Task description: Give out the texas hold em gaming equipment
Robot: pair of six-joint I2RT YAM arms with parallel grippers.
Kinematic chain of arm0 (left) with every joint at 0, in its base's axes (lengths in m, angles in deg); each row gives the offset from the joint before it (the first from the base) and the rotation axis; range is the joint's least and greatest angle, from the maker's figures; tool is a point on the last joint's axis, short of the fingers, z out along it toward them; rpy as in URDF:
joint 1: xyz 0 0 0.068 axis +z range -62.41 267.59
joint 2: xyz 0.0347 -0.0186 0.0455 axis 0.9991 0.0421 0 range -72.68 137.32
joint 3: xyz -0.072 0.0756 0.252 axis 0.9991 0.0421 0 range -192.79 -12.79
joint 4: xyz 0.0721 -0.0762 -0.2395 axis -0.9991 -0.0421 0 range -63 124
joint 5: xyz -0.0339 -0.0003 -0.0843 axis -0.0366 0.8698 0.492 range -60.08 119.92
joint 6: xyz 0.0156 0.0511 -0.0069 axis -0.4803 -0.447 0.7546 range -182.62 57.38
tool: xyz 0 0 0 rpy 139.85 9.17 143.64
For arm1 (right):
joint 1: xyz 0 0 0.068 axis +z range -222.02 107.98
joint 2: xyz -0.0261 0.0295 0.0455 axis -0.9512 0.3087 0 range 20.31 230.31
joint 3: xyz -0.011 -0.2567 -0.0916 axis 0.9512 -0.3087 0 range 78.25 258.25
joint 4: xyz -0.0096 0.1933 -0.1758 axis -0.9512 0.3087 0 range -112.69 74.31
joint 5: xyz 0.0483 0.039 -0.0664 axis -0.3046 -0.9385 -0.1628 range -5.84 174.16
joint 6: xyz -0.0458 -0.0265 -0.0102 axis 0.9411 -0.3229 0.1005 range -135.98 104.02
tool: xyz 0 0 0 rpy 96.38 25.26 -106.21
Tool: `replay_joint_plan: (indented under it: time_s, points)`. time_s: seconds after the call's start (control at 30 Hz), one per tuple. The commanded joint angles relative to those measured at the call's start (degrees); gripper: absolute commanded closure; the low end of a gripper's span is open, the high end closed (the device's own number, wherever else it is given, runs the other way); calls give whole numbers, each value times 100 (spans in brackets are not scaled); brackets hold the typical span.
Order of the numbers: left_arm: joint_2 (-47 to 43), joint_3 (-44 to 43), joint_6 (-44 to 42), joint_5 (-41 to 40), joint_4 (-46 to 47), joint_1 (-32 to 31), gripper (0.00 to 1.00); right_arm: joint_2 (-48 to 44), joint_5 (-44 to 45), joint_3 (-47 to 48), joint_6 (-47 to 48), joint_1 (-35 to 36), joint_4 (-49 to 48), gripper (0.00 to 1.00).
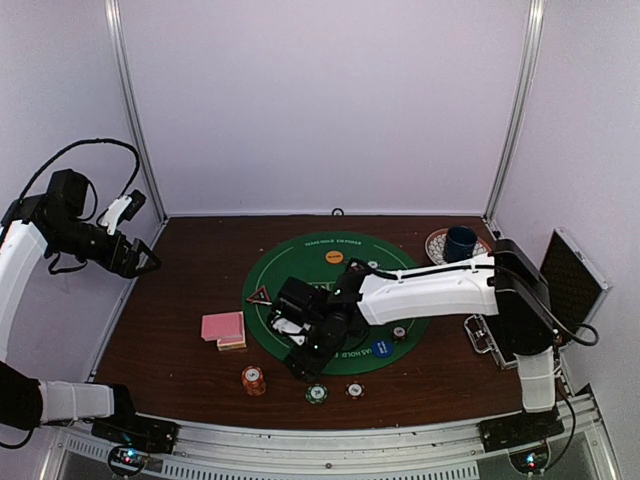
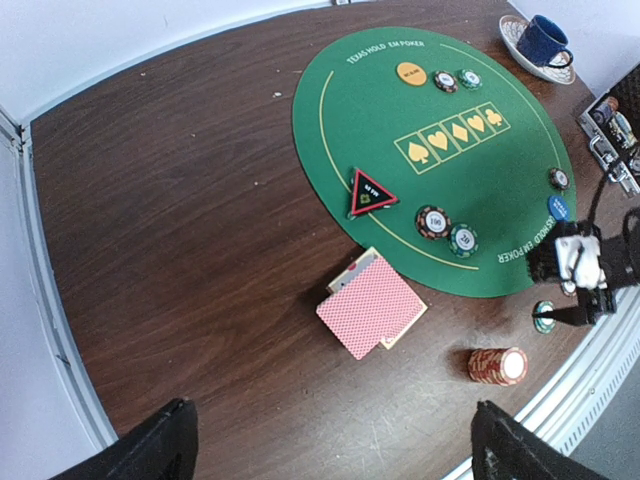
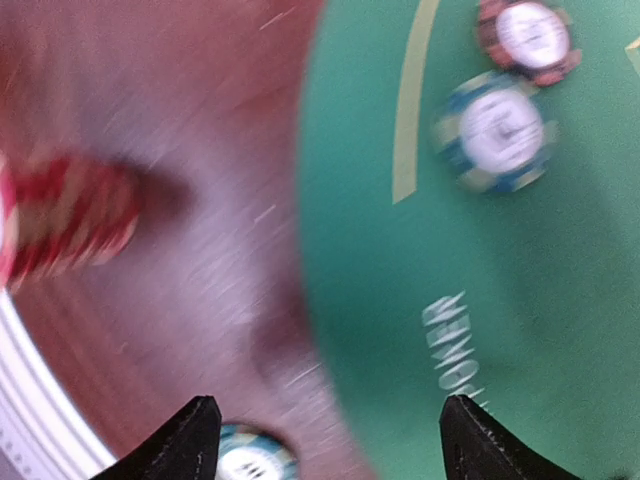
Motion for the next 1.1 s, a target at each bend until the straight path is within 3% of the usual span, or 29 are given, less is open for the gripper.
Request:
replay_joint_plan:
  time_s: [0.0,0.37,0.63,1.07]
  points:
    - [-47,-151,-67,136,33,10,2,-397,-1,-549,-198,354,126,19]
    - [-130,-167,-45,123,26,16,2,-306,152,-708,-278,591,206,18]
    - [-164,-176,-58,97,18,13,3,-221,109,-714,-232,655,236,27]
    - [-141,-194,-45,125,20,8,2,-101,173,-722,-259,805,280,29]
